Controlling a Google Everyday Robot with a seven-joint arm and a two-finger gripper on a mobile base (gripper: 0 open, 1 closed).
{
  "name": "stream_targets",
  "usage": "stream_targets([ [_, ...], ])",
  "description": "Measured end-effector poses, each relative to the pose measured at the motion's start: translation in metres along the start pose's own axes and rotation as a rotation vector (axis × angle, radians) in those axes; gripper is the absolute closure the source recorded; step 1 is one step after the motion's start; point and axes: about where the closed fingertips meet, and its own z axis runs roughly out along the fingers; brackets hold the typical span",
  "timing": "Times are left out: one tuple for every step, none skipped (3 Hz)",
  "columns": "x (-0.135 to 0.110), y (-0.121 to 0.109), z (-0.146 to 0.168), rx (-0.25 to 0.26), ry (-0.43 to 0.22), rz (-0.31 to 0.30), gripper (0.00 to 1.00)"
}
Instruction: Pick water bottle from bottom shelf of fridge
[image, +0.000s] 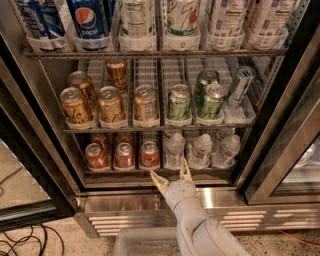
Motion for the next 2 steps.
stream_targets([
  [0.0021,-0.0005,0.0053,0.015,0.005,0.000,0.27],
  [0.0041,-0.0040,0.0103,0.042,0.008,0.003,0.28],
])
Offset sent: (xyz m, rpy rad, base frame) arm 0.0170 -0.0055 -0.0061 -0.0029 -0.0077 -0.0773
